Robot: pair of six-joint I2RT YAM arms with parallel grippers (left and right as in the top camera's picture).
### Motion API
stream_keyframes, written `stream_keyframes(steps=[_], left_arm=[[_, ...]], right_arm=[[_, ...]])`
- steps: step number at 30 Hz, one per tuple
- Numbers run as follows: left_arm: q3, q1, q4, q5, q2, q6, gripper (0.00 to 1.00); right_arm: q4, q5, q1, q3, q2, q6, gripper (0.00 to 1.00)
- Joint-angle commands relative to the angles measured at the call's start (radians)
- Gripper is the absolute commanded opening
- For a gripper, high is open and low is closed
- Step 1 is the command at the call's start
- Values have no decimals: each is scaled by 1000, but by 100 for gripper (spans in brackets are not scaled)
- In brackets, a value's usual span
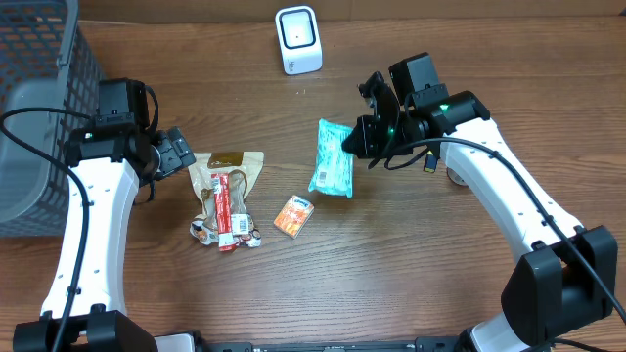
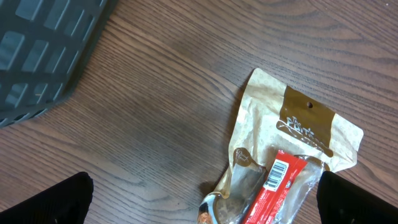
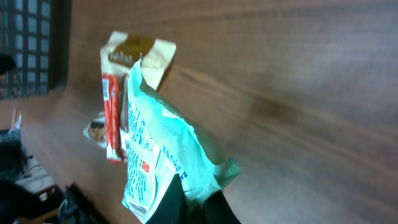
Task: Scan the item barcode
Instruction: 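Lift the wipes pack with the right gripper and rotate it, then carry the wipes pack to the white scanner and hold it there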
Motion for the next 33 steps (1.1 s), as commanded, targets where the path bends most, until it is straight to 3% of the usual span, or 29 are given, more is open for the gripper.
stream_keyframes(steps=[1,11,20,24,29,33], left_arm=[[-2,-4,-2,-10,6,4,100],[-2,-4,-2,-10,6,4,100],[-2,-4,-2,-10,6,4,100],[-2,-4,-2,-10,6,4,100],[-2,-4,-2,-10,6,4,100],[-2,-4,-2,-10,6,4,100]], right_arm=[[-32,-39,-4,25,-26,-27,4],[-170,-91,8,20,-26,-27,4],[-116,-35,24,-11,-26,-26,3],[-243,82,17,164,-19,-26,4],[-377,277,17,548,17,-34,3],[-259,416,24,748,43,-31,4]])
